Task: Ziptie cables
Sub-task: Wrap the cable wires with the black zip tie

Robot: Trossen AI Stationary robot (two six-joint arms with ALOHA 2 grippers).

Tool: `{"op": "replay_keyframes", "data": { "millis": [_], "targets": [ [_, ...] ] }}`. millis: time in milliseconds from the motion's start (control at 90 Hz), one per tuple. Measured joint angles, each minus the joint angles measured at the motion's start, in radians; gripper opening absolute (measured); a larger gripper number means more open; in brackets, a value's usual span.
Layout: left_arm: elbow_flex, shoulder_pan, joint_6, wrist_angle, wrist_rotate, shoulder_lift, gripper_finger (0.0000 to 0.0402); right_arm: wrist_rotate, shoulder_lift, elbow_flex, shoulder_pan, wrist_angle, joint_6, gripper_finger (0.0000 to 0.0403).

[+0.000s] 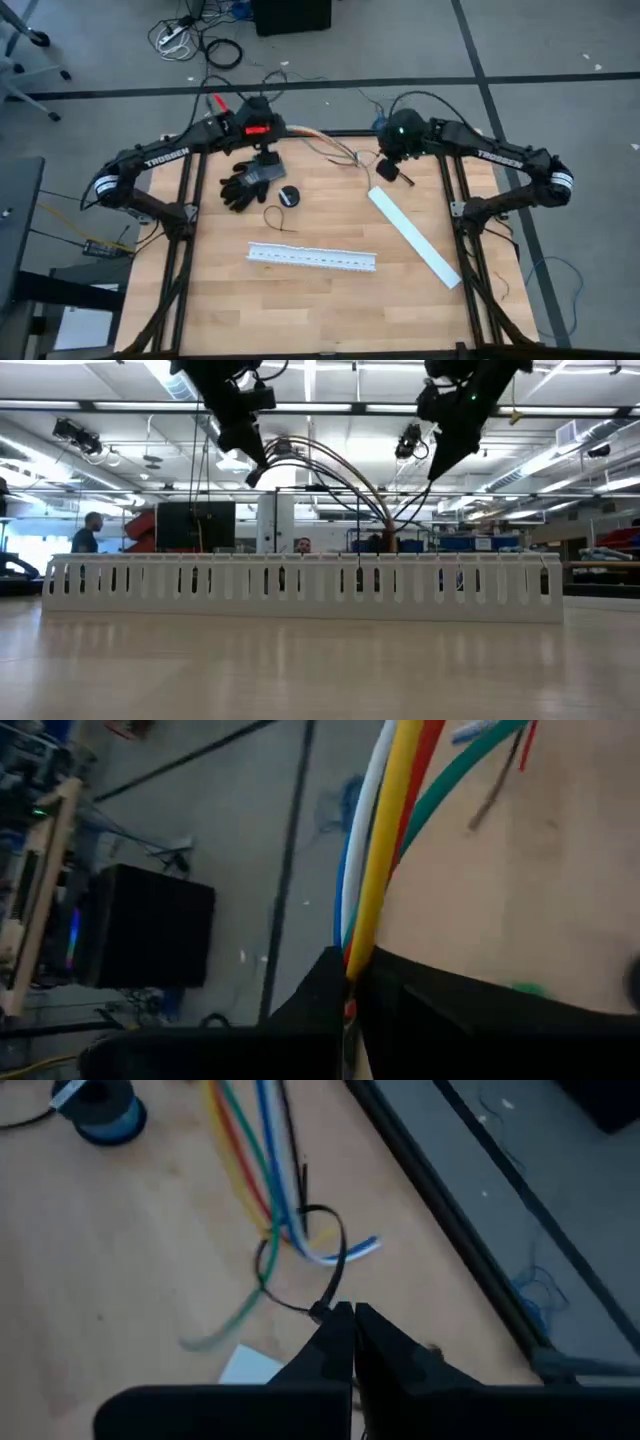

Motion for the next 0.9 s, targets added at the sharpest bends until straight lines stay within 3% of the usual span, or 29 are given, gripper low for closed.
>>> {"op": "replay_keyframes", "data": {
  "millis": [211, 489, 656, 900],
  "targets": [
    [-0.191, -0.157, -0.16, -0.012, -0.005, -0.084, 0.0, 0.041, -0.038, -0.071, 0.142, 0.029, 0.093, 0.0],
    [-0.506, -0.366, -0.412, 0.047, -0.012, -0.121, 0.0, 0.041, -0.022, -0.192, 0.293, 0.212, 0.172, 0.0],
    [-0.594, -0.422, -0.501, 0.062, -0.012, -0.121, 0.0, 0.04, 0.033, -0.22, 0.345, 0.328, 0.205, 0.0],
    [-0.611, -0.461, -0.536, 0.009, 0.021, -0.121, 0.0, 0.082, 0.181, -0.221, 0.403, 0.47, 0.207, 0.0]
  ]
}}
